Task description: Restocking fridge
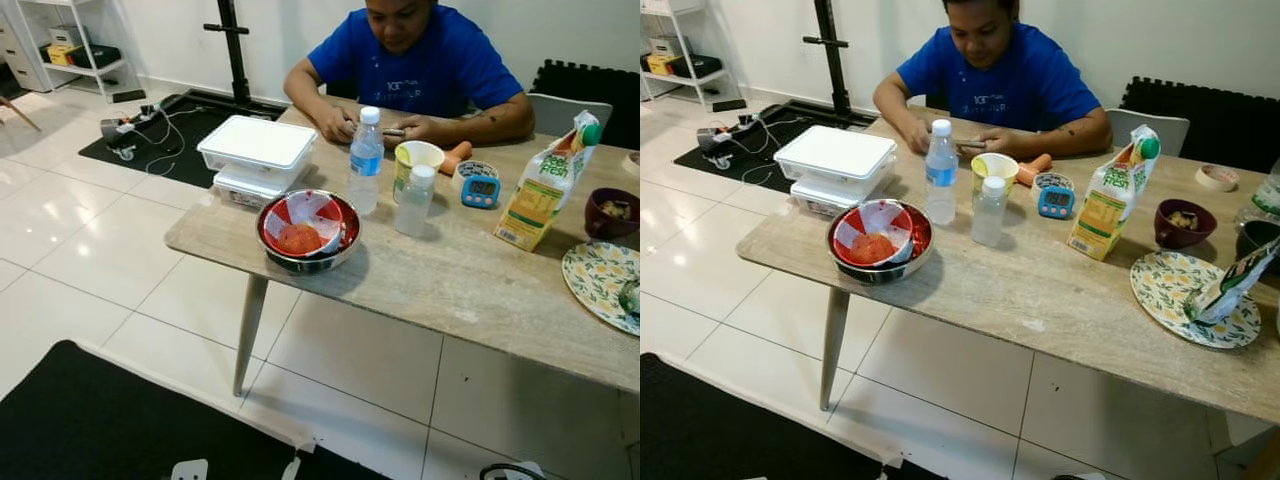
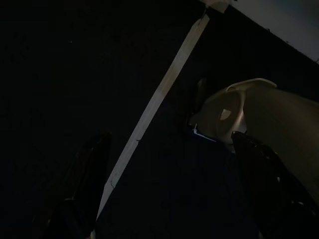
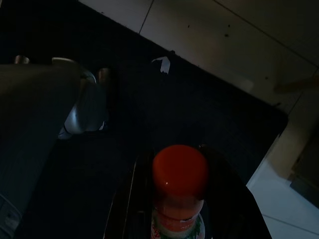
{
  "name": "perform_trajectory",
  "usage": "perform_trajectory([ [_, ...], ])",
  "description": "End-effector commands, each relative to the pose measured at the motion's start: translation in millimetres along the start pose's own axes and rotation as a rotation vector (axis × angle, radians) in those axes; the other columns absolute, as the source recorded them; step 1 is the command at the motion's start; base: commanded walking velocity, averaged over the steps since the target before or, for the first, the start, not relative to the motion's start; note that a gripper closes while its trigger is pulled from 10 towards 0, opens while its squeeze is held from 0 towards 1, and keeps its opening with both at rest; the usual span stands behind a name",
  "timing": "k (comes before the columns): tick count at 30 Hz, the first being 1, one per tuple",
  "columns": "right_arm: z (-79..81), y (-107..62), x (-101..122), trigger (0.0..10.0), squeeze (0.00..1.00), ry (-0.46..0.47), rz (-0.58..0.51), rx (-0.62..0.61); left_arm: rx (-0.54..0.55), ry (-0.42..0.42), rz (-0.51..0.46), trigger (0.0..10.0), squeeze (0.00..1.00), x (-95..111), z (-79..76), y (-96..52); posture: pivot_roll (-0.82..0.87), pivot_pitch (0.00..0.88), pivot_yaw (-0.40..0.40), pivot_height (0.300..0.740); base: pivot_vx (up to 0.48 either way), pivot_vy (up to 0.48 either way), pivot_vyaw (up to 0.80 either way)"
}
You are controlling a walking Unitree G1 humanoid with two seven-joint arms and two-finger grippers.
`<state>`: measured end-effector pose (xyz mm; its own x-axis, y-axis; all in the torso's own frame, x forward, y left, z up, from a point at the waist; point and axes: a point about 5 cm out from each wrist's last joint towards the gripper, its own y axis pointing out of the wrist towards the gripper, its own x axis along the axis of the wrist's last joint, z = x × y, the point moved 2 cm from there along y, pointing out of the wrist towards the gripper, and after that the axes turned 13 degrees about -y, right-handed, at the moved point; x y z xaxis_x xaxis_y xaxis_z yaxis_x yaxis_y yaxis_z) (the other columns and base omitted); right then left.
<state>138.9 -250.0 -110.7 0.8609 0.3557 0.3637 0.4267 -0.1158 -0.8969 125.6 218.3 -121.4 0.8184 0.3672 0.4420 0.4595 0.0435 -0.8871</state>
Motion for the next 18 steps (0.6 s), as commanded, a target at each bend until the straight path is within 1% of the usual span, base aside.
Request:
perform_trajectory([
  [1, 5.0, 0.0, -5.0, 10.0, 0.0, -0.008, 0.022, 0.001, 0.008, 0.002, 0.025, 10.0, 0.0, -6.2, 1.9, -0.9, -0.04, 0.08, -0.04, 0.74, 0.0, 0.0, 0.0],
  [4, 7.3, 0.2, -6.5, 10.0, 0.0, -0.037, 0.039, 0.003, 0.007, 0.003, 0.025, 10.0, 0.0, -6.1, 0.9, -0.6, -0.04, 0.077, -0.042, 0.74, 0.0, 0.0, -0.62],
  [18, 12.9, 1.4, -4.1, 10.0, 0.0, -0.039, 0.049, 0.013, -0.001, 0.018, 0.015, 10.0, 0.0, -2.4, -0.6, 0.0, -0.04, 0.068, -0.036, 0.74, 0.0, 0.0, -0.77],
])
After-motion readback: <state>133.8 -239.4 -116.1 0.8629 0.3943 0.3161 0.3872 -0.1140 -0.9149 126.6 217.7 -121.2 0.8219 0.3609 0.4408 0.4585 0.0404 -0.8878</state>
